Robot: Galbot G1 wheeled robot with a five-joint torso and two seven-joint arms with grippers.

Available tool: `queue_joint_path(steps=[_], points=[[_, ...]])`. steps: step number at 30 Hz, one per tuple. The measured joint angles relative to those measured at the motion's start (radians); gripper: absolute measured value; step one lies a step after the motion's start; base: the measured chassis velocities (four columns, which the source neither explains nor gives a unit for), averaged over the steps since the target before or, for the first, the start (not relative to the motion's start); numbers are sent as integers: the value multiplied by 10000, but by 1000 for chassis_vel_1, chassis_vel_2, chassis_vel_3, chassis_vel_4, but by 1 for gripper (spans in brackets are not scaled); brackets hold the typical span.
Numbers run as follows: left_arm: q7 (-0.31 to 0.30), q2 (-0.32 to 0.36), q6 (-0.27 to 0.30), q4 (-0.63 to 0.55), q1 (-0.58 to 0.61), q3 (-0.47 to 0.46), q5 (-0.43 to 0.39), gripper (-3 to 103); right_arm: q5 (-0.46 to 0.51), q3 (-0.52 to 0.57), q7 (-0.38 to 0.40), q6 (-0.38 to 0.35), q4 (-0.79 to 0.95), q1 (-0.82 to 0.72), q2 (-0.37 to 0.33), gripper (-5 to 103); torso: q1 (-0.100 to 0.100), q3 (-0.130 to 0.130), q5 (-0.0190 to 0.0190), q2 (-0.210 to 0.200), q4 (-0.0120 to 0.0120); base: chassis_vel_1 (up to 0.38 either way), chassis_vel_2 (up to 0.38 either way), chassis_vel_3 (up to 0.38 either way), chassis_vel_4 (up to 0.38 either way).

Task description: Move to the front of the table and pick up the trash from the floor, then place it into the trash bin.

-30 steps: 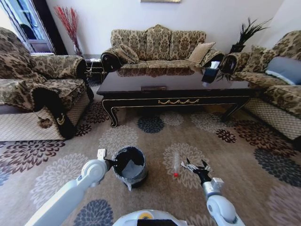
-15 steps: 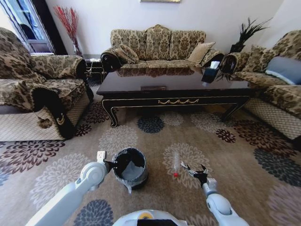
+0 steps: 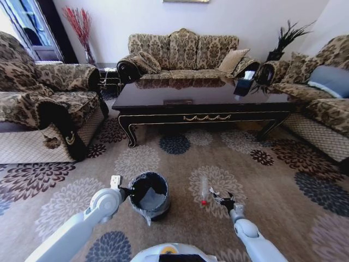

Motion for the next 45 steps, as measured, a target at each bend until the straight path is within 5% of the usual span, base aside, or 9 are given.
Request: queue_joint_path(steps=[29, 45], points=[[-219, 280, 0, -334, 181, -40, -132, 2, 430, -643, -372, -570, -1091, 1014, 208, 79, 0, 0, 0, 0, -1, 0, 0, 0, 0], [-256, 184, 0, -435, 180, -124, -129, 2, 266, -551, -401, -563, -1184, 888, 61, 24, 0, 0, 2, 0, -1, 0, 0, 0, 0]])
